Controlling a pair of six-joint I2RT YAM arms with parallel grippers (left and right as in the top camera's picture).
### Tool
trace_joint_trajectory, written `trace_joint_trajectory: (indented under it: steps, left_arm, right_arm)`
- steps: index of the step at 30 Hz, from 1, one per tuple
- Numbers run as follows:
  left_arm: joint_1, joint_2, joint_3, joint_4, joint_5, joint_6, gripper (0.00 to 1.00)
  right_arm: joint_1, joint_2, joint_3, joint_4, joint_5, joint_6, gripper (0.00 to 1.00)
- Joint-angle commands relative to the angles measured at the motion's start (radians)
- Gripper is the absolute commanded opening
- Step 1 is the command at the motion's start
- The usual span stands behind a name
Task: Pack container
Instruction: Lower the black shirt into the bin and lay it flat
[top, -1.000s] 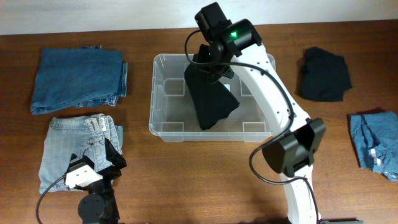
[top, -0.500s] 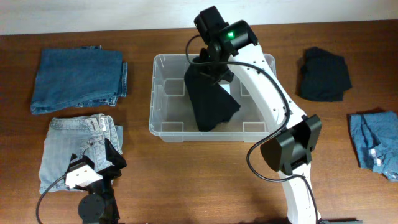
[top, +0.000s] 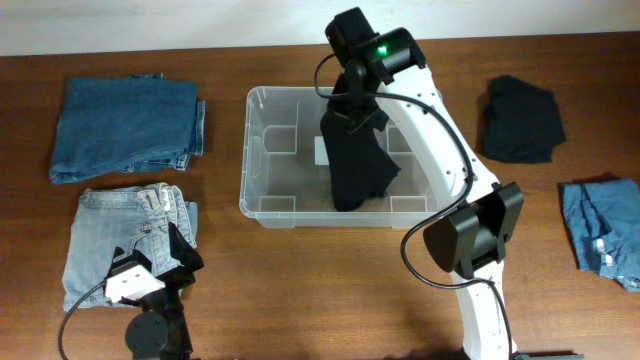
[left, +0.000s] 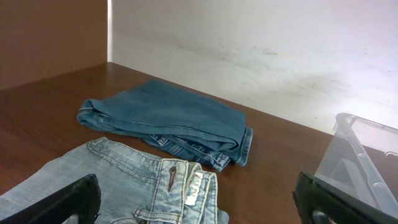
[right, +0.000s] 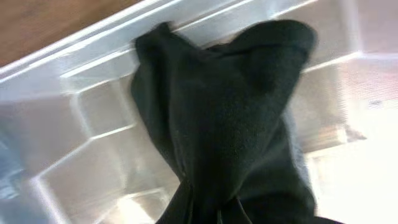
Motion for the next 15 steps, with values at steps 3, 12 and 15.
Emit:
trace_joint_trajectory:
  steps: [3,12,15]
  left_arm:
    - [0.005,-0.006,-0.001,-0.005,-0.011,-0.002,0.99]
    - [0.005,-0.006,-0.001,-0.005,-0.011,-0.002,0.99]
    - [0.005,-0.006,-0.001,-0.005,-0.011,-0.002,0.99]
  right_arm:
    - [0.017,-0.006,0.002,0.074,-0.241,-0.018,0.04]
    - [0.015,-0.006,0.002,0.06,-0.164,-0.045,0.04]
    - [-0.021,-0.006,0.002,0.021,-0.116,-0.045,0.04]
